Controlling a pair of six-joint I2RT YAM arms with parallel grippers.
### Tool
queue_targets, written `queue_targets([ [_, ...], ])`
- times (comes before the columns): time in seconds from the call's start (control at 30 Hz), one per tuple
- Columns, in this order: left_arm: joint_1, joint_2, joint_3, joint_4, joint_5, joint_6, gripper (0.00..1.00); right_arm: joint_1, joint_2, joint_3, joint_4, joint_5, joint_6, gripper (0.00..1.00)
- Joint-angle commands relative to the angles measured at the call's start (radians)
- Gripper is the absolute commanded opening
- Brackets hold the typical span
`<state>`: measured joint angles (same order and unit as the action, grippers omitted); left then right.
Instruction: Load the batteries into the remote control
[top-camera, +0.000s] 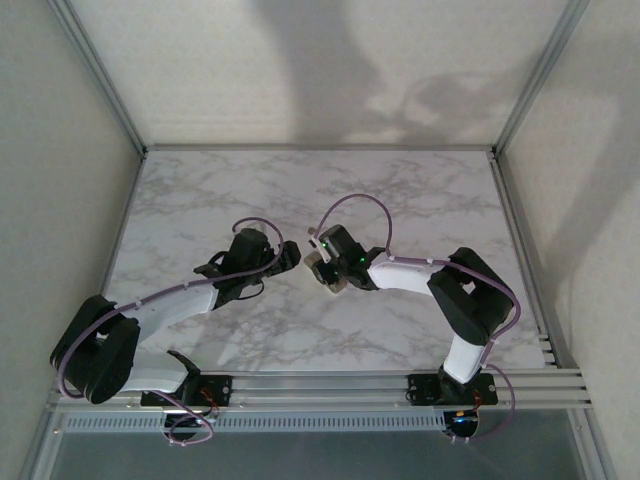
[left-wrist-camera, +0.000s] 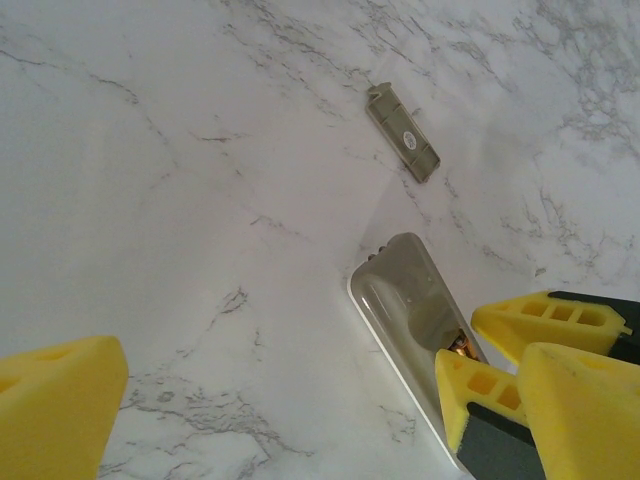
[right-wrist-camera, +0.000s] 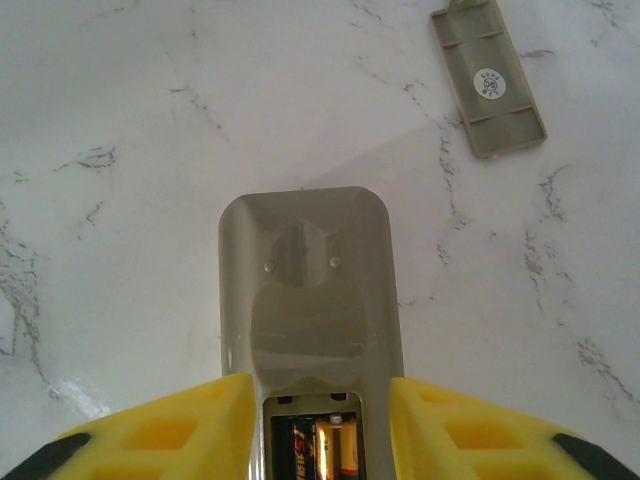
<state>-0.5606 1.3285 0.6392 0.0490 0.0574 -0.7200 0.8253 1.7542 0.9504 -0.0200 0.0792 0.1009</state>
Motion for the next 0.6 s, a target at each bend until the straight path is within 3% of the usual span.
queue_targets([
  [0.0, 0.010, -0.020, -0.012, 0.023, 0.017, -0.010, 1.00, 0.009, -0.066, -0.006, -0.023, 0.019, 0.031, 0.42],
  [0.2, 0.006, -0.003, -0.010, 0.050, 0.048, -0.001, 0.99, -0.002, -0.133, -0.038, -0.069, 0.005, 0.107, 0.42],
  [0.33, 0.003, 0.010, -0.010, 0.060, 0.057, -0.001, 0.99, -0.012, -0.171, -0.084, -0.078, -0.010, 0.145, 0.37],
  [0.57, 0.001, 0.020, -0.006, 0.066, 0.064, -0.001, 0.99, -0.013, -0.143, -0.097, -0.097, -0.020, 0.131, 0.36],
])
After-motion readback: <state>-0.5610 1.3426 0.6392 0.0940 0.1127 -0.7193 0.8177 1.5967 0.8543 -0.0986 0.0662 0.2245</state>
